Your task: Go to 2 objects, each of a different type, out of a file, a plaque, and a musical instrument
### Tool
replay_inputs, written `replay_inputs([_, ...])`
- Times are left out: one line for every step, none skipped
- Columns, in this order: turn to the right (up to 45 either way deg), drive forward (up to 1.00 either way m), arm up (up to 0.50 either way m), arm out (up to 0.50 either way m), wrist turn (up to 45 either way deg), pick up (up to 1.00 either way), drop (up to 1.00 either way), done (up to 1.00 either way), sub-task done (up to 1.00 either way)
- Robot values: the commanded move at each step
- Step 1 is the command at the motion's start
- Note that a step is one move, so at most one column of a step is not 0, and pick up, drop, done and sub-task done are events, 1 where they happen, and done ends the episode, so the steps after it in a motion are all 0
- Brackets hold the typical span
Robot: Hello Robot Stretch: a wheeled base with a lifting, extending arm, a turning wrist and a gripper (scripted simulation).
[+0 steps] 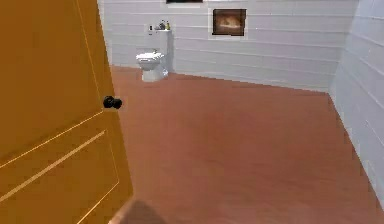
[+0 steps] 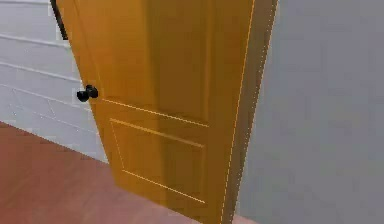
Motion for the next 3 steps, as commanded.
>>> replay_inputs([0.0,1.0,0.0,0.0,0.0,0.0,0.0,0.0,0.0])
replay_inputs([-6.0,0.0,0.0,0.0,0.0,0.0,0.0,0.0,0.0])
replay_inputs([0.0,0.6,0.0,0.0,0.0,0.0,0.0,0.0,0.0])
